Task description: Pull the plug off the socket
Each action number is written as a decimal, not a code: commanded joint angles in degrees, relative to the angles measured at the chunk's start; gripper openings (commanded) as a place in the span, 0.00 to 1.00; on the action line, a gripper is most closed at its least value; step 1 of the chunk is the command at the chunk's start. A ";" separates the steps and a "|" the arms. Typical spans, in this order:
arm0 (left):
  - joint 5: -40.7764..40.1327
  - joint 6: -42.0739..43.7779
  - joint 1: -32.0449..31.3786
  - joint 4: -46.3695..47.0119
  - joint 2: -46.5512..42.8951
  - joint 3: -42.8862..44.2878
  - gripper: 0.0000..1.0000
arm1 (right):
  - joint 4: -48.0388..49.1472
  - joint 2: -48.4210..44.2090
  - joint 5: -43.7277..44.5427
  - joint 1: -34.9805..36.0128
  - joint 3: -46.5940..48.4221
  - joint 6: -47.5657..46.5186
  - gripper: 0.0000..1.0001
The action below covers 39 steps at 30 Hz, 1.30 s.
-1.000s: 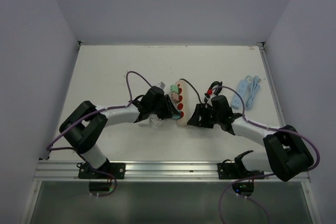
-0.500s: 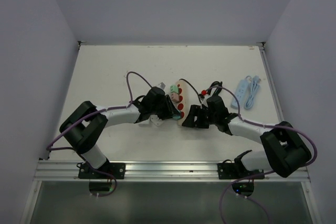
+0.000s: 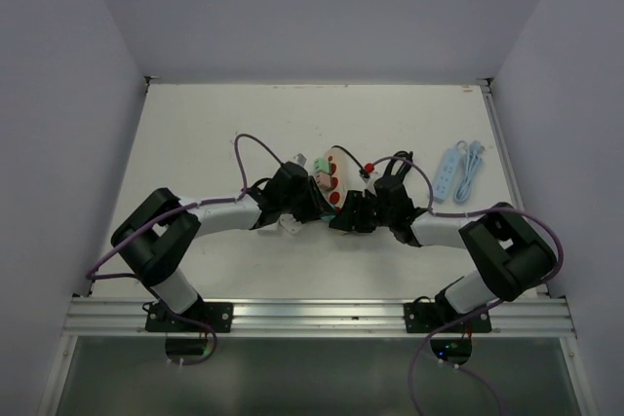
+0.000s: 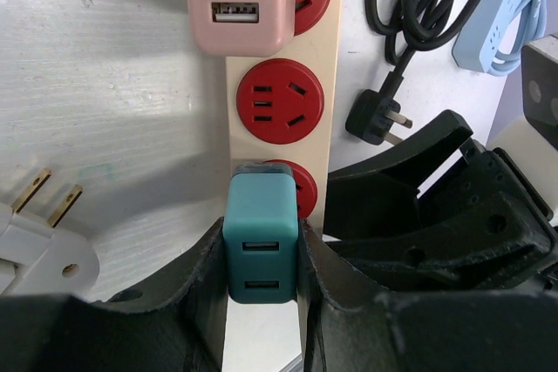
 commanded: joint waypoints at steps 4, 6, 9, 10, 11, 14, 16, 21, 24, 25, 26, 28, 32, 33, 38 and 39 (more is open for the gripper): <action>-1.46 -2.02 -0.33 2.50 -2.89 3.83 0.00 | -3.04 2.01 3.85 0.29 -2.39 -2.62 0.45; -1.64 -1.85 -0.33 2.15 -2.46 4.63 0.00 | -3.31 1.83 3.59 0.29 -2.30 -3.14 0.37; -1.73 -1.59 -0.07 1.00 -2.10 6.47 0.00 | -4.36 1.83 3.50 0.29 -1.95 -3.76 0.26; -1.64 -1.67 0.02 0.92 -2.19 6.83 0.00 | -4.71 1.92 3.50 0.29 -1.87 -3.93 0.22; -1.64 -1.67 0.37 0.65 -2.28 7.00 0.00 | -5.06 2.09 4.02 0.29 -1.86 -3.85 0.17; -1.73 -1.85 0.90 -0.13 -3.68 7.01 0.00 | -6.90 3.06 6.30 0.12 -1.34 -3.41 0.00; -1.55 -2.02 1.16 -0.75 -4.30 7.01 0.00 | -9.36 4.37 8.15 0.12 -0.81 -2.62 0.00; 1.52 -2.82 3.44 -2.69 -6.06 7.45 0.00 | -10.69 6.84 9.21 -0.85 0.07 -1.83 0.00; 2.40 -2.38 5.99 -3.48 -7.02 7.79 0.00 | -10.60 7.98 9.13 -2.34 -0.37 -1.13 0.00; 2.58 -2.12 7.21 -3.91 -7.03 7.97 0.00 | -10.60 8.25 9.04 -2.87 -0.46 -0.86 0.00; 3.28 -1.59 7.84 -4.53 -7.11 8.23 0.00 | -10.60 8.94 9.12 -3.66 -0.72 -0.51 0.00; 3.98 -1.23 9.33 -4.80 -6.85 8.50 0.00 | -10.95 9.56 9.47 -4.19 -0.72 -0.25 0.00; 6.88 -0.45 11.35 -4.80 -5.88 8.94 0.00 | -13.23 10.80 11.84 -4.37 0.33 0.46 0.00; 7.15 -0.36 11.53 -4.80 -5.53 9.03 0.00 | -13.76 10.97 12.46 -4.37 0.42 0.54 0.00; 8.29 -0.79 11.71 -2.27 -5.70 7.36 0.00 | -16.14 10.80 14.92 -4.98 0.34 2.30 0.00; 8.20 -1.06 11.53 -1.20 -5.97 6.14 0.00 | -16.14 10.80 14.84 -5.16 0.25 2.39 0.00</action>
